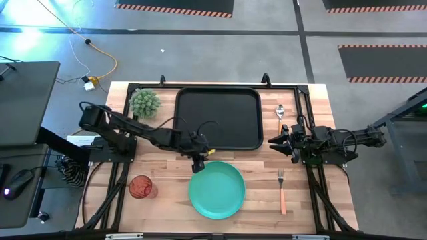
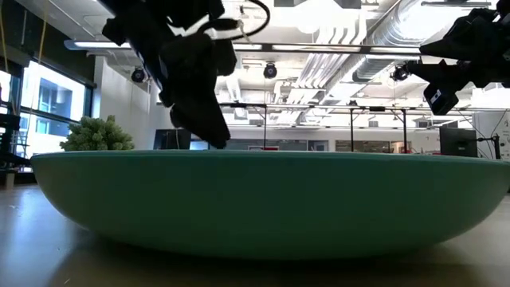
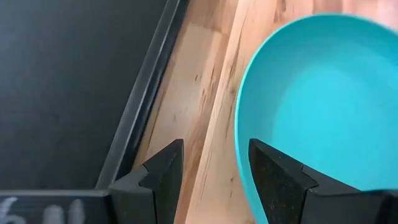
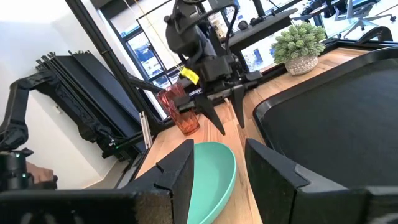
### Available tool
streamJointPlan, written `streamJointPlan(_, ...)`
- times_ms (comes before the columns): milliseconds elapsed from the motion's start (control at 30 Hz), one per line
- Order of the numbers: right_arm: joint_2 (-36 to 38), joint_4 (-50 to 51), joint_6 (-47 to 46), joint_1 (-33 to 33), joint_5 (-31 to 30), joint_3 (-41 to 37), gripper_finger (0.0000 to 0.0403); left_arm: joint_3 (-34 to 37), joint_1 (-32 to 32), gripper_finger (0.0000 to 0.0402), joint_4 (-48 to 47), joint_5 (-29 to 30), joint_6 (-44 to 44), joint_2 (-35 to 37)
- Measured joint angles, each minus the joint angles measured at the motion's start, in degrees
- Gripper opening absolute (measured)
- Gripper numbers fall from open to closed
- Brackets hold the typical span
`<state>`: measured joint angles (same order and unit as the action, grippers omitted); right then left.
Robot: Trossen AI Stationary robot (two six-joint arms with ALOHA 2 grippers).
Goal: Pick and place plate/cup/fork/spoon on tray
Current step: Put the light blue plate onto the black tray
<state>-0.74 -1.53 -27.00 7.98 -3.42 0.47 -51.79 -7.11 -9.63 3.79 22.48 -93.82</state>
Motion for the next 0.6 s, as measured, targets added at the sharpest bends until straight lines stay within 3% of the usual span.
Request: streamJointPlan(600, 0.01, 0.00, 0.01, -0.01, 0.00, 0.00, 0.0135, 0.03, -2.52, 0.0170, -0.09, 0.25, 4.13, -5.57)
